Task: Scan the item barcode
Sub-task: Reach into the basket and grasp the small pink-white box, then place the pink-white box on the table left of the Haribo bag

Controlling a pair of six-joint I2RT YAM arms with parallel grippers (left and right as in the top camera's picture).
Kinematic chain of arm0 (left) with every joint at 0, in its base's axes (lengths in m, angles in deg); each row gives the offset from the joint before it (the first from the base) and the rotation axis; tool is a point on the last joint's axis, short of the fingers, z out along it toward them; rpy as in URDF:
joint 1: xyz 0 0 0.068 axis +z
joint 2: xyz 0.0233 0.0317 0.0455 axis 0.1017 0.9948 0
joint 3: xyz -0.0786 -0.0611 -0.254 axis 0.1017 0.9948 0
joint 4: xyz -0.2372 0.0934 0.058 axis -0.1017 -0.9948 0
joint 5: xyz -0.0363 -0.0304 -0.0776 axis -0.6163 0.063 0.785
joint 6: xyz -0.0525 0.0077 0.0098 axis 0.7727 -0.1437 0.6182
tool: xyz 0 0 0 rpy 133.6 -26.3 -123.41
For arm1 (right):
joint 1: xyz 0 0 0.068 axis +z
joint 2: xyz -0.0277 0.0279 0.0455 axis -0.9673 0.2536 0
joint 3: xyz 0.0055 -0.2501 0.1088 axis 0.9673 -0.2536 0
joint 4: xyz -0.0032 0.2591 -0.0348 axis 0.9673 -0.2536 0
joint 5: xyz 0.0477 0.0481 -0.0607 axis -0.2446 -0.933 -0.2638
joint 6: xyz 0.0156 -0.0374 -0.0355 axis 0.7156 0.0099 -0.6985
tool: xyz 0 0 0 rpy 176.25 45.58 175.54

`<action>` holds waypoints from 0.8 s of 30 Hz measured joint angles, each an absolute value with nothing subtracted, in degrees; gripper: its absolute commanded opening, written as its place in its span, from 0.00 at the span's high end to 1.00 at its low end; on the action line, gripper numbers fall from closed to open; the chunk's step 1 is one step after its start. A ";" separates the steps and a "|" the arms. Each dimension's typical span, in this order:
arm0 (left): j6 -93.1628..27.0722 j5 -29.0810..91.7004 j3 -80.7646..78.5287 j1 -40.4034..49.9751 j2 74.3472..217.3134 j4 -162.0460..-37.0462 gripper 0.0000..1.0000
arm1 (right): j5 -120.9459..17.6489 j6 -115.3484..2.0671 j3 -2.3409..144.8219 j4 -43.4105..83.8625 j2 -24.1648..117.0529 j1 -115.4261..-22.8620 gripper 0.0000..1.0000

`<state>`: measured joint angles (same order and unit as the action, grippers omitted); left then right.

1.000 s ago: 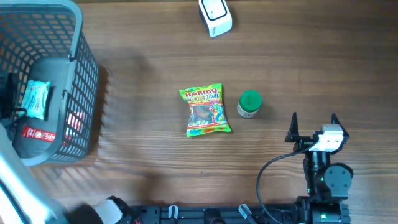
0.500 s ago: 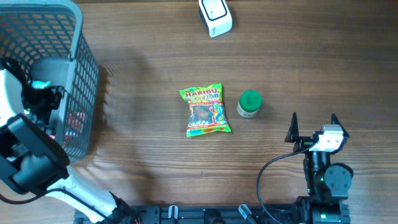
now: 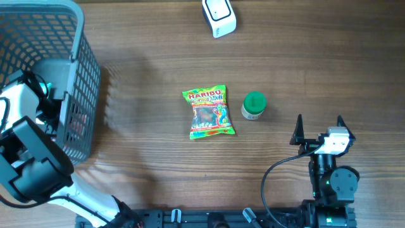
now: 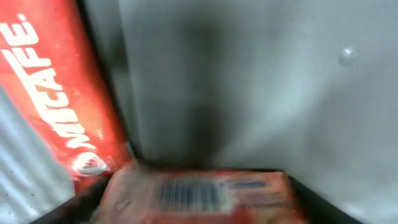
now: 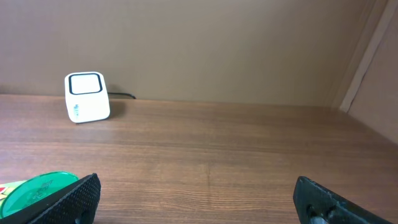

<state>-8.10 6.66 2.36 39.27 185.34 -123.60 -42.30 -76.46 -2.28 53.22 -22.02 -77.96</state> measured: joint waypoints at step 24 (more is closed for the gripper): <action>-10.72 8.69 -34.36 16.45 153.36 -150.31 0.48 | -42.30 -76.46 -2.28 53.22 -22.02 -77.96 0.00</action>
